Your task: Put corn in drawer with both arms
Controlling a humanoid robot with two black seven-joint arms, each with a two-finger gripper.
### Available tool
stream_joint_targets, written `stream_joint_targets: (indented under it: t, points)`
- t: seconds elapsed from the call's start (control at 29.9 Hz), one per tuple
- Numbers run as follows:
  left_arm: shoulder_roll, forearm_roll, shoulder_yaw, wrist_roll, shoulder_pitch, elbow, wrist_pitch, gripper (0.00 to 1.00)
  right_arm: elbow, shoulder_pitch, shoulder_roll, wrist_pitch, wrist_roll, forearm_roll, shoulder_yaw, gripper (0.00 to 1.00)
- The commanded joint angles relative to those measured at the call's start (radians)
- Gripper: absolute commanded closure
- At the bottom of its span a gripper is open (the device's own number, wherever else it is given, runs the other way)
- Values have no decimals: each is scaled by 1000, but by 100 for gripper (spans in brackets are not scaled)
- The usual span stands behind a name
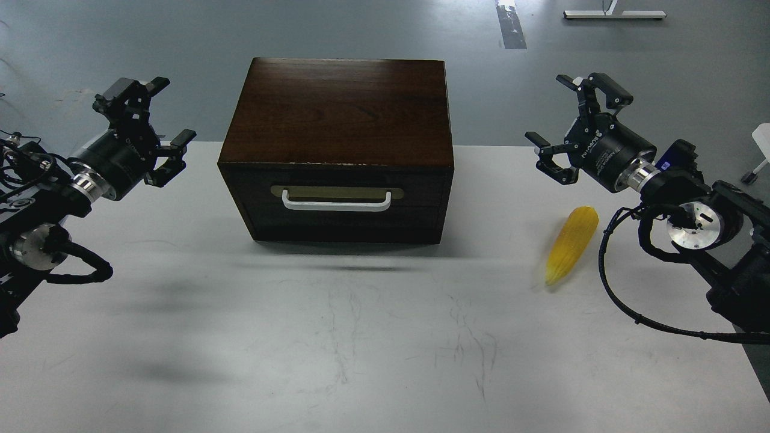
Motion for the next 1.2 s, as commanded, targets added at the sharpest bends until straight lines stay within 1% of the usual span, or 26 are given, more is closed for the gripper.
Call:
stream_joint_targets:
  t: [0.0, 0.3, 0.37, 1.17]
  points:
    - [-3, 0, -3, -3, 0, 0, 0, 2, 0, -1, -2, 0, 0, 0, 0, 0]
    - [-8, -2, -3, -2, -2, 5, 11, 2, 0, -1, -2, -2, 1, 0, 2, 0]
    - [-6, -3, -2, 0, -2, 5, 0, 2, 0, -1, -2, -2, 1, 2, 3, 0]
    - [5, -5, -5, 3, -2, 5, -2, 2, 1, 2, -14, -3, 1, 2, 5, 0]
